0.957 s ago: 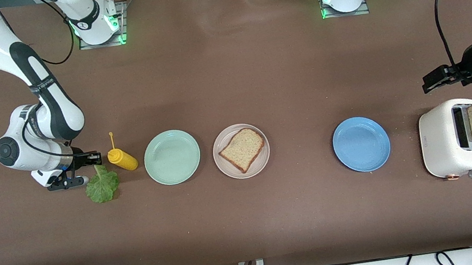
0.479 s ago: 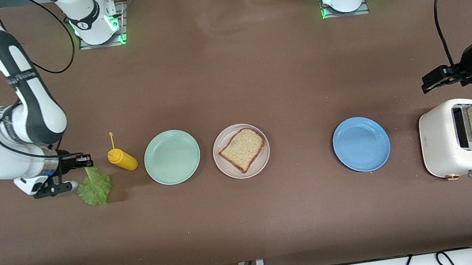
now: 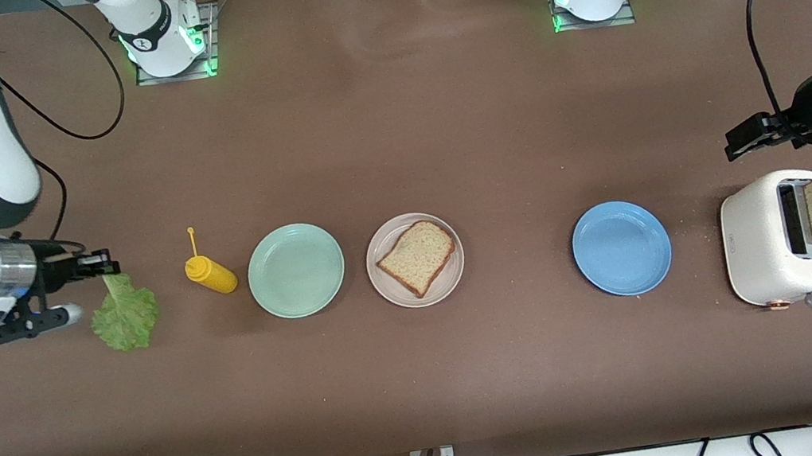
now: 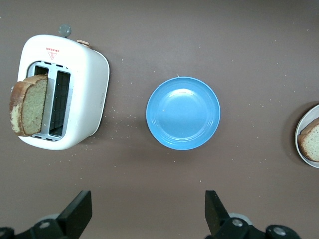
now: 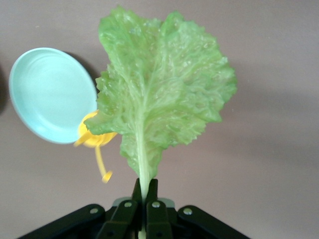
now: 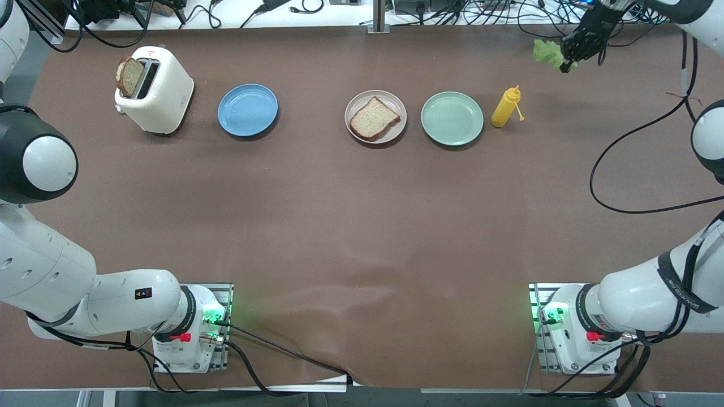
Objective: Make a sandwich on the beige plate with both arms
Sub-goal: 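Lift the lettuce leaf up with the right gripper, then carry the lettuce over the bread on the beige plate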
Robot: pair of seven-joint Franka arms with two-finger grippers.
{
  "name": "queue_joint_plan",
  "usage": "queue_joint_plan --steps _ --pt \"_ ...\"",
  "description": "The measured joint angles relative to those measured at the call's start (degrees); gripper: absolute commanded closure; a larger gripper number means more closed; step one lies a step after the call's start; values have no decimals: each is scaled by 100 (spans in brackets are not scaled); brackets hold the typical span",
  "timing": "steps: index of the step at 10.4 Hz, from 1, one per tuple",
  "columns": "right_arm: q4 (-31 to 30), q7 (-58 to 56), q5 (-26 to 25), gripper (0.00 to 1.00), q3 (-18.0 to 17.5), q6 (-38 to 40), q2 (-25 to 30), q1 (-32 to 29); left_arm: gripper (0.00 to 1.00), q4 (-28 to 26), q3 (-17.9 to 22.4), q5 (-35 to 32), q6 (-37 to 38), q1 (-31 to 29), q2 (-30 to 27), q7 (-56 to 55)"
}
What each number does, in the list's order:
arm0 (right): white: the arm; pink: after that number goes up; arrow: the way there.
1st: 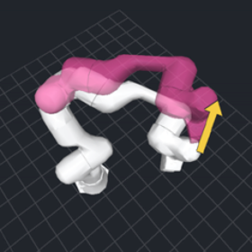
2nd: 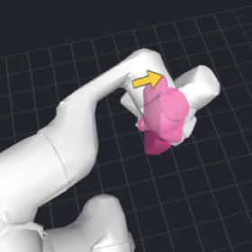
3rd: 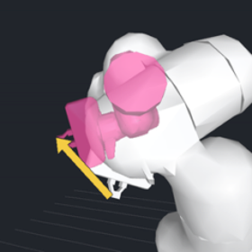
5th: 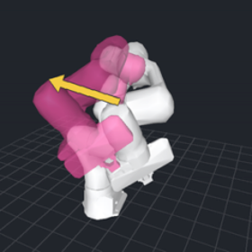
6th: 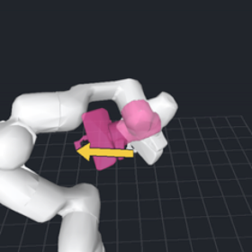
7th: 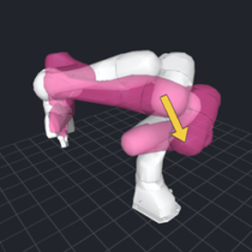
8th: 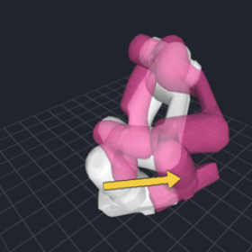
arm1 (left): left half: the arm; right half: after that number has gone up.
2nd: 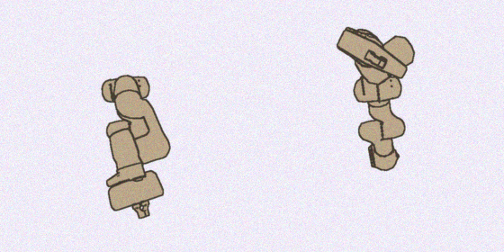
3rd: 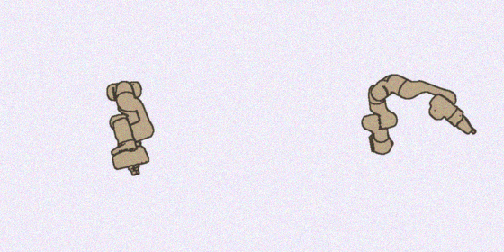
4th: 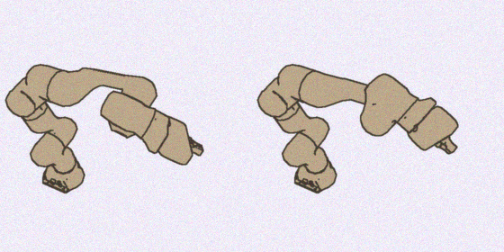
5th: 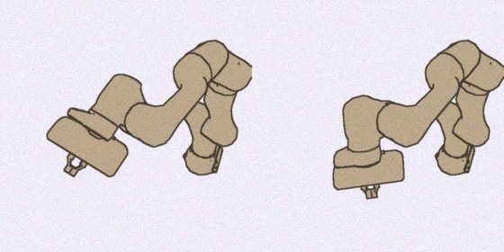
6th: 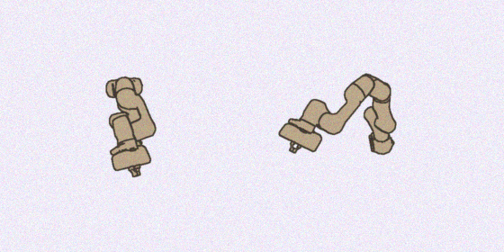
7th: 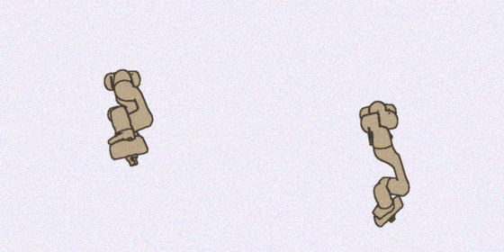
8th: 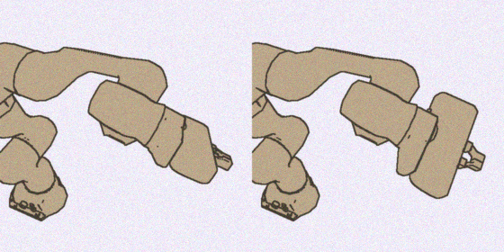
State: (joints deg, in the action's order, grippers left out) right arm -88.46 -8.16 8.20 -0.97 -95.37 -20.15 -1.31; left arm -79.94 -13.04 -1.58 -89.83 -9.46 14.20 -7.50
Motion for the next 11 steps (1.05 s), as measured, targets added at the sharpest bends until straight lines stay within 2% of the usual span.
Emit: queue_joint_plan --steps 2,3,6,7,11 --pt "307 454 1 100 -78 639 224 9 0 0 -6 0 -2 1 0 0" --pt "338 826 5 100 -254 723 310 22 0 0 -7 0 -2 1 2 0" --pt "341 2640 -19 100 -1267 622 336 191 0 -2 -6 0 -2 1 21 0" --pt "340 3264 -91 100 -1499 445 329 396 0 -2 -2 0 -2 0 28 0" --pt "311 5425 -374 100 -1623 -663 45 1678 0 -3 -1 0 -2 -1 42 0"
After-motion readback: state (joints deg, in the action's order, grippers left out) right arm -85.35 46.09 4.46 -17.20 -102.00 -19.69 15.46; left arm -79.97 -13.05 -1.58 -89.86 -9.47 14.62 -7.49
